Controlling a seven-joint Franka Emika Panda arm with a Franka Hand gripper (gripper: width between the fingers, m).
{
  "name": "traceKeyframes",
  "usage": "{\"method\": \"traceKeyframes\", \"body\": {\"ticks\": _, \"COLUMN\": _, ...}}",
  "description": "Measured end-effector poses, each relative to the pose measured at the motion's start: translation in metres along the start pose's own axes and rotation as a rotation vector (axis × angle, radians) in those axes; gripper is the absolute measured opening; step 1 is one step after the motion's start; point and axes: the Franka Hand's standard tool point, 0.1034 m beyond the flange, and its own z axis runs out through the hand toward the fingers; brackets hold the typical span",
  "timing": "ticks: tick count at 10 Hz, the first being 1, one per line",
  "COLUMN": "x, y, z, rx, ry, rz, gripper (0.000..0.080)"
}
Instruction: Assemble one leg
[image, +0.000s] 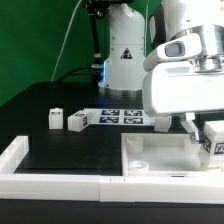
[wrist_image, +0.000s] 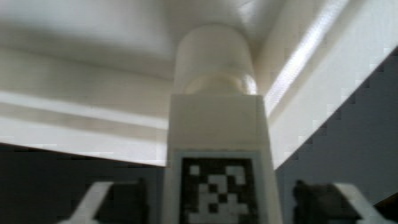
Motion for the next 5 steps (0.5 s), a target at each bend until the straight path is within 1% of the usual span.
{"method": "traceKeyframes", "body": {"ticks": 1, "x": 0.0, "y": 0.0, "z": 0.0, "rx": 0.0, "ry": 0.0, "rz": 0.0, "gripper": 0.0567}}
{"method": "traceKeyframes", "body": {"ticks": 2, "x": 0.0, "y": 0.0, "z": 0.0, "rx": 0.0, "ry": 0.0, "rz": 0.0, "gripper": 0.0635}}
{"method": "traceKeyframes", "body": {"ticks": 5, "x": 0.0003, "y": 0.0002, "z": -0.0004, "rx": 0.0, "ry": -0.001, "rz": 0.0, "gripper": 0.0649}}
